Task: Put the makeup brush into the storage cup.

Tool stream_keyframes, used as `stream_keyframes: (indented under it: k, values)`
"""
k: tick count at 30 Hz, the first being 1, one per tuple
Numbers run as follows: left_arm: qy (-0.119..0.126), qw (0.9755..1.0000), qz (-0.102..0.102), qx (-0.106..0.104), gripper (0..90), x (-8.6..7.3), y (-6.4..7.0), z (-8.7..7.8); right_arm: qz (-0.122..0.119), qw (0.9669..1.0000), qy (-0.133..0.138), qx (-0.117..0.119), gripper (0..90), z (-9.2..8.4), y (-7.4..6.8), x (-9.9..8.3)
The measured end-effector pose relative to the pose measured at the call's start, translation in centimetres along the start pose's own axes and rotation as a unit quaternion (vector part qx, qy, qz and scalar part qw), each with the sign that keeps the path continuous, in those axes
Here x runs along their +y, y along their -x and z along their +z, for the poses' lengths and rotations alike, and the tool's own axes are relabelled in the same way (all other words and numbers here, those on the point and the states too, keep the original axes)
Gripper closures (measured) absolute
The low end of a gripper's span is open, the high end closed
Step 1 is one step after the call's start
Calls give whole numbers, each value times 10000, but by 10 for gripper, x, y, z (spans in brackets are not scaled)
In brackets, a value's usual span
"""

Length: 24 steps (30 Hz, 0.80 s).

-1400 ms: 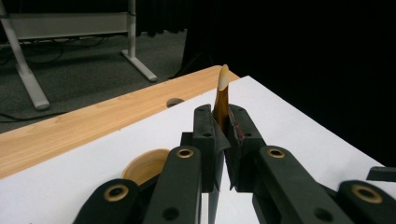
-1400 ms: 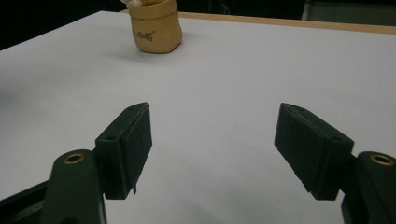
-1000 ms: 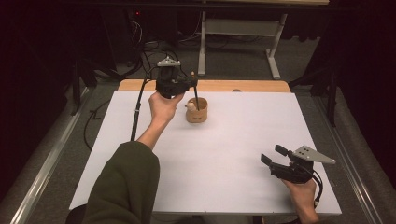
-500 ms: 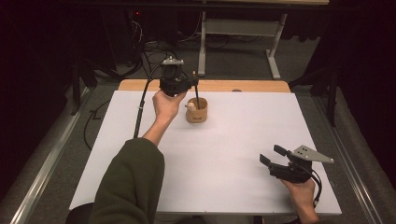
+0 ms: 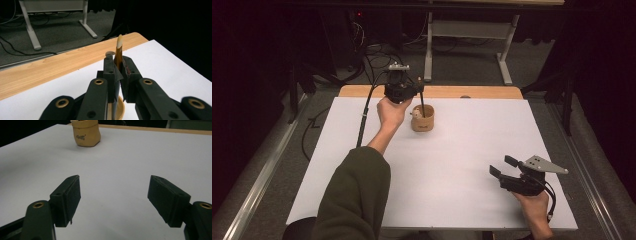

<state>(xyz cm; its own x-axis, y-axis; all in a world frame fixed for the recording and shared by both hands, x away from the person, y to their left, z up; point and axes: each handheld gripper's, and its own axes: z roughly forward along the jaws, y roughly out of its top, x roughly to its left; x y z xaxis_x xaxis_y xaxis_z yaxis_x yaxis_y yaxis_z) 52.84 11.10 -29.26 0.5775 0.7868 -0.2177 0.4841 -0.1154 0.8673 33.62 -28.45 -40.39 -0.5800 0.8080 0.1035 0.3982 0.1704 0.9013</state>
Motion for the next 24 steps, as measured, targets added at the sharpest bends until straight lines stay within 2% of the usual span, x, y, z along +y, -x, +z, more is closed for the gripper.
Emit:
stream_keyframes:
  k: [11, 16, 24]
  values:
    - [-138, 9999, 44, 4, 834, -5, 2, 12, 42, 10000, -23, 21, 282, 0, 0, 0]
    - [-202, 9997, 108, 55, 834, -6, 2, 13, 23, 10000, -38, 32, 282, 1, -1, 0]
    - [-283, 9995, 99, 84, 831, -9, -1, 18, 42, 10000, -74, 44, 282, 3, -1, 0]
